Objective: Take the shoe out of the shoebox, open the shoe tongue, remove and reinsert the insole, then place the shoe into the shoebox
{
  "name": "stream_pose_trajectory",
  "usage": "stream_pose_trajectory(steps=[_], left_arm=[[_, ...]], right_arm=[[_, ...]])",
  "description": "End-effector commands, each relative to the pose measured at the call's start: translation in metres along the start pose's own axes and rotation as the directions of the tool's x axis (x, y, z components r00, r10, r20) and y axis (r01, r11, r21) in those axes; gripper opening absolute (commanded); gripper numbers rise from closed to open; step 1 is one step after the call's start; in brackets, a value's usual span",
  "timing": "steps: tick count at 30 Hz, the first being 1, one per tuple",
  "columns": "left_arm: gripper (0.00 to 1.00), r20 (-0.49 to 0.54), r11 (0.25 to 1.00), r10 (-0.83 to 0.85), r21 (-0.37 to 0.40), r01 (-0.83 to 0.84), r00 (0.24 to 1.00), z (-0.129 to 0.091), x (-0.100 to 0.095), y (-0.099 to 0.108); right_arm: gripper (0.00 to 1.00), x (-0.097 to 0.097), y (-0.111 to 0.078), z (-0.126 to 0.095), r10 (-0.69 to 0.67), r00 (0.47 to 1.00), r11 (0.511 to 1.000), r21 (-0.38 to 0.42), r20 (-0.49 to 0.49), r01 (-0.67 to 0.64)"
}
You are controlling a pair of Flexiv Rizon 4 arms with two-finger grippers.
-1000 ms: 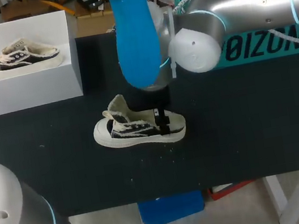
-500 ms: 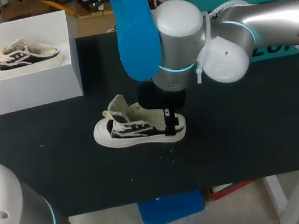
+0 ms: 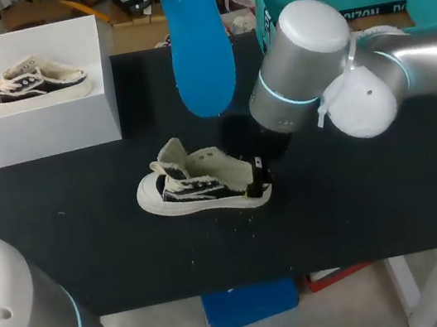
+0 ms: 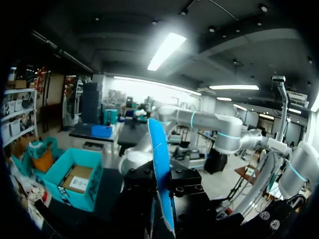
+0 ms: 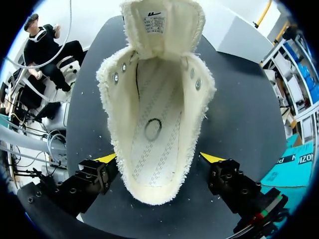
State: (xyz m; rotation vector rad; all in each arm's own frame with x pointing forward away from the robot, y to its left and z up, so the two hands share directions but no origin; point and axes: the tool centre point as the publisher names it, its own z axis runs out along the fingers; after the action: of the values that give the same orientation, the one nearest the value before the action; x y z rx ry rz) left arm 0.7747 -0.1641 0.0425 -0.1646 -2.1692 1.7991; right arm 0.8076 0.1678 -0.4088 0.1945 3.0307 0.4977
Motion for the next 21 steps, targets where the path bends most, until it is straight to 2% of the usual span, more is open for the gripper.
stream_pose_trajectory(steps=[1,9,21], left_arm=[[0.0,0.0,1.0,-0.001,-0.003,0.001,1.0,0.0004,-0.0005,-0.0005],[0.0,0.0,1.0,-0.001,-0.003,0.001,1.0,0.0004,-0.0005,-0.0005],[0.0,0.0,1.0,-0.001,-0.003,0.001,1.0,0.0004,-0.0005,-0.0005]], right_arm=[[1.0,0.0023,-0.0087,0.0048,0.009,1.0,0.98,-0.201,0.001,-0.009],[1.0,0.0044,-0.0127,0.0087,0.028,1.0,0.949,-0.314,0.012,-0.023],[1.0,0.0045,-0.0186,0.0141,0.039,0.999,0.92,-0.392,0.012,-0.032]])
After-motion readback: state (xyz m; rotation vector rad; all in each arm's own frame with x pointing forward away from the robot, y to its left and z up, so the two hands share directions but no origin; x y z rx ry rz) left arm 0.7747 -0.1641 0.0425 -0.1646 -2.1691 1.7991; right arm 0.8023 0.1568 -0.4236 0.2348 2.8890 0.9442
